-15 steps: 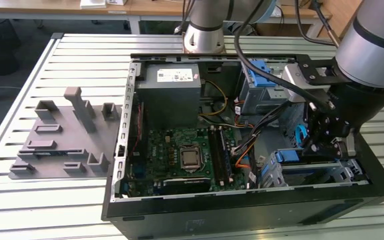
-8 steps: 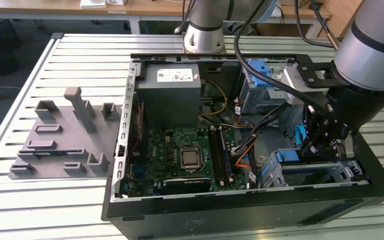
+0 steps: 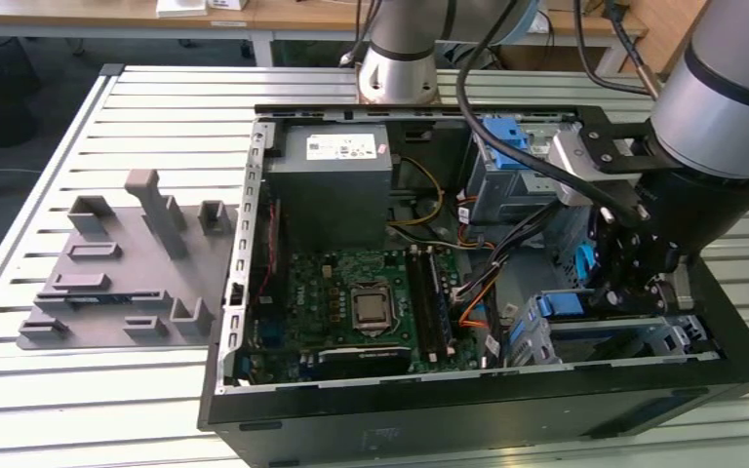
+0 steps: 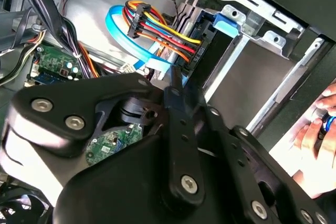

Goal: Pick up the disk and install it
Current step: 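Insert the second disk wire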

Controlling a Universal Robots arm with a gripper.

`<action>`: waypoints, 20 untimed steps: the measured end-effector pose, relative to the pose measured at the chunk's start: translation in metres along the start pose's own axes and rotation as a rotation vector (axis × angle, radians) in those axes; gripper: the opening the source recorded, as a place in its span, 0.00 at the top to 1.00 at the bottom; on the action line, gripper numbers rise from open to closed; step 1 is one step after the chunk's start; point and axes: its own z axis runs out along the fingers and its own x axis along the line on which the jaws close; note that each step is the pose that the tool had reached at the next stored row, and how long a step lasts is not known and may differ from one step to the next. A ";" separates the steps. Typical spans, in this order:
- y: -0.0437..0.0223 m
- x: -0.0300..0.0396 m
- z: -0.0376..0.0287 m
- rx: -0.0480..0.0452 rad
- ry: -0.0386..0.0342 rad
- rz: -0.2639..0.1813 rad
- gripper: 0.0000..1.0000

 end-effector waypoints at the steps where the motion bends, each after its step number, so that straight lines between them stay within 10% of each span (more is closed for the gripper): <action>1: 0.0000 0.0000 0.0000 0.0000 -0.0003 0.000 0.77; 20: -0.0013 -0.0001 -0.0156 -0.0001 -0.0028 0.000 0.63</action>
